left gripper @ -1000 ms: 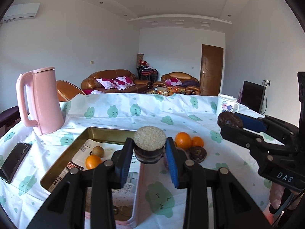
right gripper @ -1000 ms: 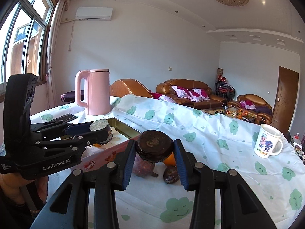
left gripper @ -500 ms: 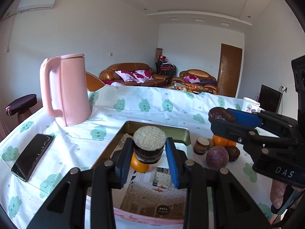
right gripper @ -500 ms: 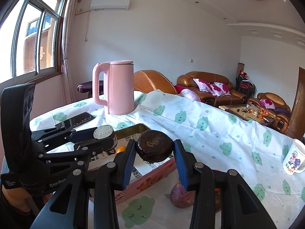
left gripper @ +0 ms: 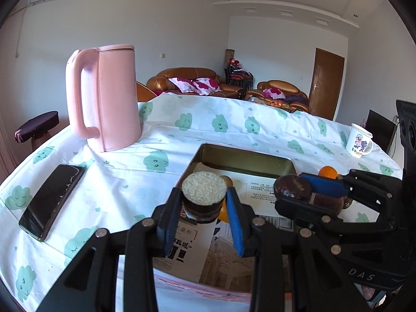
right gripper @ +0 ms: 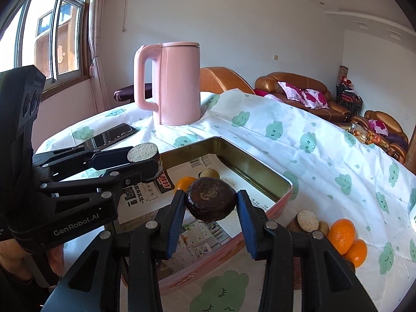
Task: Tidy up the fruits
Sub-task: 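Lower the jar and dark fruit into the tin and open both grippers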
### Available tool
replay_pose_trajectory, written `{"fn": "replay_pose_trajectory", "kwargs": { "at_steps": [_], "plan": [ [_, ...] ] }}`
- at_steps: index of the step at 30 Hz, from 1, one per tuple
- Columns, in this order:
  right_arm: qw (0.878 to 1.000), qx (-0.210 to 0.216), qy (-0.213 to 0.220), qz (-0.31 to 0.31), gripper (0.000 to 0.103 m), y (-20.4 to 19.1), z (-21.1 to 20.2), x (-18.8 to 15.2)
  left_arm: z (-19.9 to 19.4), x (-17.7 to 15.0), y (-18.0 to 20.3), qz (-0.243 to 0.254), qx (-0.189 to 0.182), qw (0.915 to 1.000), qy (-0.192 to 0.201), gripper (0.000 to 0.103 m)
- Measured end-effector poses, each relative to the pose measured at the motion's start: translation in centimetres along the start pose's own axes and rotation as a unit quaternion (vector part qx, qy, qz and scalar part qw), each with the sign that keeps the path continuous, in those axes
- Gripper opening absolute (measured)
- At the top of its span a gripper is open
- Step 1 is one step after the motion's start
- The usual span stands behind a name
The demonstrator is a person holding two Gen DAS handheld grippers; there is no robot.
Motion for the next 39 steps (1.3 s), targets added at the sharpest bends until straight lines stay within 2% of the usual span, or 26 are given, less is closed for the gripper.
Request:
{"fn": "replay_pose_trajectory", "kwargs": {
  "at_steps": [7,16,19,20,22,25,28,30,33,39],
  "plan": [
    [0.999,-0.009,-0.031,-0.01,0.043,-0.2,1.5,-0.9,1.2,-0.6,0.2,0.0,-0.008,0.9998,-0.02,0.036],
    [0.999,-0.016,-0.037,-0.019,0.043,-0.5,1.9,-1.0,1.8,-0.7,0.2,0.001,-0.012,0.9993,-0.035,0.037],
    [0.999,-0.011,-0.038,-0.021,0.047,-0.6,1.9,-1.0,1.6,-0.7,0.2,0.001,-0.004,0.9995,-0.03,0.039],
    [0.999,-0.008,-0.037,-0.024,0.056,-0.7,1.9,-1.0,1.5,-0.6,0.3,0.001,-0.004,0.9996,-0.029,0.042],
    [0.999,-0.02,-0.028,-0.03,0.064,-0.9,1.6,-1.1,1.4,-0.6,0.2,0.003,0.002,0.9996,-0.028,0.045],
    [0.999,-0.02,-0.017,-0.032,0.064,-1.0,1.2,-1.1,1.3,-0.6,0.0,-0.002,0.002,0.9996,-0.027,0.048],
    [1.0,-0.021,-0.007,-0.021,0.064,-0.5,0.6,-1.0,0.9,-0.5,-0.1,-0.005,0.005,0.9998,-0.019,0.059],
    [1.0,-0.024,-0.002,-0.01,0.064,0.1,0.0,-1.2,0.4,-0.3,-0.1,-0.01,0.005,0.9999,-0.007,0.075],
    [0.999,-0.033,0.009,-0.004,0.064,1.4,-1.7,-1.8,-0.7,0.1,0.5,-0.008,0.004,0.9999,0.014,0.088],
    [0.994,-0.091,0.034,0.044,0.064,7.3,-6.2,-3.3,-1.4,1.2,3.1,0.004,-0.023,0.9991,0.036,0.088]
  ]
}}
Point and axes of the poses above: each gripper's, at about its wrist camera, not at the fingertips, and z roughly the way its jaws point, y to its right, x to its top, the point moved 2 cm from there along z, roughly the way its jaws point, and after that the axes turned 14 degrees about z, right-handed, at the moved point
